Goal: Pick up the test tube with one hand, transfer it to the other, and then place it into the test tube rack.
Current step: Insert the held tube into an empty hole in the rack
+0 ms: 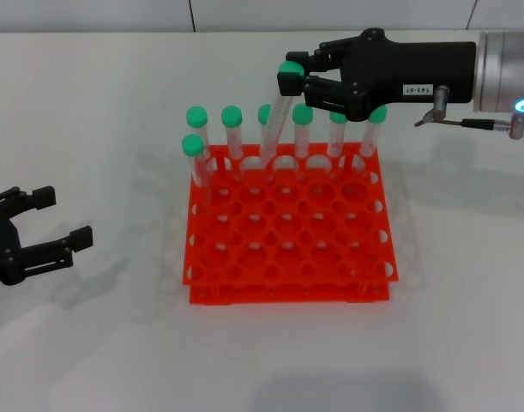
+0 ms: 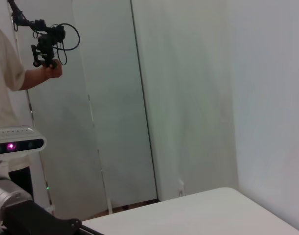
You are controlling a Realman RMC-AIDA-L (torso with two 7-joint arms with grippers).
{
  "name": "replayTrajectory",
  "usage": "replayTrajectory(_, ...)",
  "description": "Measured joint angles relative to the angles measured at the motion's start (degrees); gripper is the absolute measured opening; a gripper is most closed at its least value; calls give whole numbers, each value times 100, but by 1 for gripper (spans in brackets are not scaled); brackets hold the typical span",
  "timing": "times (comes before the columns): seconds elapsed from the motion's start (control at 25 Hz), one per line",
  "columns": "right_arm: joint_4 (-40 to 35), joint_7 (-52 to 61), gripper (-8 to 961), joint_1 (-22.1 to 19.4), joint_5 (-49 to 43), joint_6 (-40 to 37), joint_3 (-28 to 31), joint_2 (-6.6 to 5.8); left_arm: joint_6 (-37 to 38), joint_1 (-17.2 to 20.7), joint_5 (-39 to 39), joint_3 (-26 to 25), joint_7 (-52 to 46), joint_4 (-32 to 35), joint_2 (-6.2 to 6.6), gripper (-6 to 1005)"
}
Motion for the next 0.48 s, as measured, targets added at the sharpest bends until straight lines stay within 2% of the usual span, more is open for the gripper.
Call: replayTrajectory(0.48,-313,433,354,132,-326,342,-89,62,-60,-104,30,4,2,-93,-12,893)
